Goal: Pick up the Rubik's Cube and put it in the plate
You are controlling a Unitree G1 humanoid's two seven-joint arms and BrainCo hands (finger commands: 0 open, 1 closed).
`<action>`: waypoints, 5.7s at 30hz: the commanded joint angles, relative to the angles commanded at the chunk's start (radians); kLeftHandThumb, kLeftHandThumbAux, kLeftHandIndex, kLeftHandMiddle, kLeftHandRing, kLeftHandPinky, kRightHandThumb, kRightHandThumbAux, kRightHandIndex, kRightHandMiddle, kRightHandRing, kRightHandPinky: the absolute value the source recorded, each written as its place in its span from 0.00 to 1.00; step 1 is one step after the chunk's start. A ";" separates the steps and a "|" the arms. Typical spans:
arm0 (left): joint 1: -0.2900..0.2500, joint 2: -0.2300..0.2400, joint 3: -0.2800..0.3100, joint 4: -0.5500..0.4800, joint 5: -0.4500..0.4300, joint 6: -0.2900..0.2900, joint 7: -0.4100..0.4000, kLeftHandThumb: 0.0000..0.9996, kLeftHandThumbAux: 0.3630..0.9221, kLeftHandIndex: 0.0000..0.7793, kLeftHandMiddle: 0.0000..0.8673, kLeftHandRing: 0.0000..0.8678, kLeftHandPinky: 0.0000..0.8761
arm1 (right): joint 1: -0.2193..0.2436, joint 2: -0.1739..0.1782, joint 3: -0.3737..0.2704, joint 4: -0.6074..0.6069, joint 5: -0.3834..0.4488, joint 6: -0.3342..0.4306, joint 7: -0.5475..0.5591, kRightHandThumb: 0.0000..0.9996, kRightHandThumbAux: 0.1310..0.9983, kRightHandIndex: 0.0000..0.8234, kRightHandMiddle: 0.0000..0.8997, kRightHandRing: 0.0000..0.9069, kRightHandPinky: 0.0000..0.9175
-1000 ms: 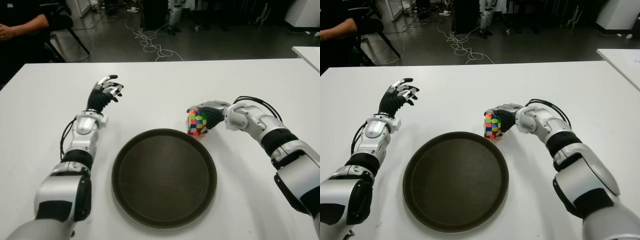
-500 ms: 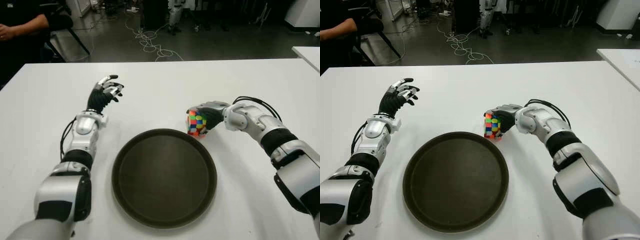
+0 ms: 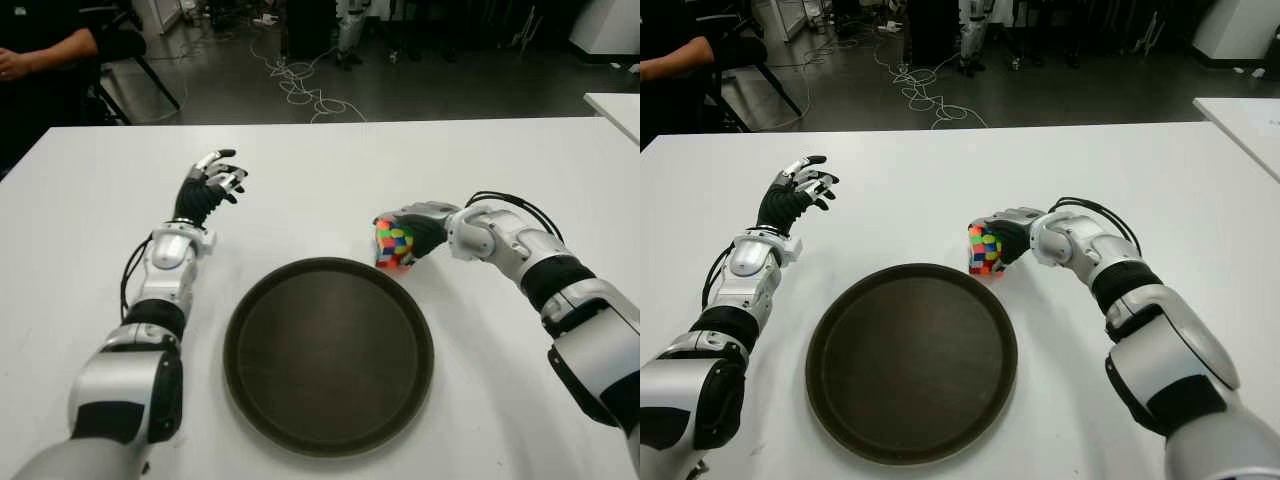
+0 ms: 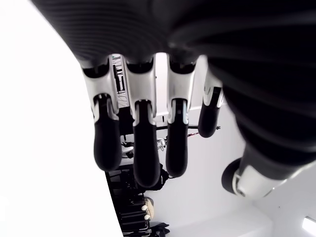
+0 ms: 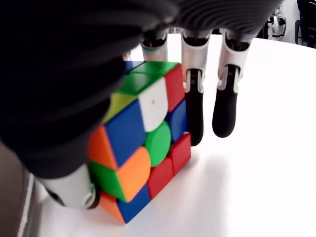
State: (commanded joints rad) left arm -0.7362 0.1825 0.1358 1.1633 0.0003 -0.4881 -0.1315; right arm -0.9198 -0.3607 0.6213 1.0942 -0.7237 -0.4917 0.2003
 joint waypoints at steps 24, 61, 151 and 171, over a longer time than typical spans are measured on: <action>-0.001 -0.004 0.003 -0.004 -0.007 0.019 0.006 0.32 0.49 0.28 0.47 0.56 0.62 | 0.003 -0.012 -0.005 0.006 -0.004 -0.044 -0.100 0.69 0.70 0.50 0.57 0.59 0.57; -0.005 0.001 0.000 0.002 -0.003 0.019 0.000 0.30 0.48 0.28 0.46 0.56 0.63 | 0.025 -0.040 -0.062 -0.021 0.006 -0.031 -0.344 0.69 0.70 0.50 0.57 0.61 0.62; -0.003 -0.008 0.005 -0.008 -0.012 0.020 0.003 0.31 0.51 0.29 0.47 0.56 0.63 | 0.333 -0.056 -0.195 -0.790 0.311 0.049 0.406 0.23 0.56 0.01 0.67 0.72 0.63; -0.005 -0.007 0.003 -0.003 -0.009 0.017 0.000 0.31 0.48 0.28 0.47 0.57 0.64 | 0.327 -0.055 -0.201 -0.769 0.284 0.065 0.380 0.20 0.39 0.00 0.70 0.74 0.51</action>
State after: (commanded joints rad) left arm -0.7413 0.1751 0.1383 1.1606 -0.0088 -0.4709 -0.1315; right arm -0.5929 -0.4157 0.4204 0.3248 -0.4397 -0.4264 0.5798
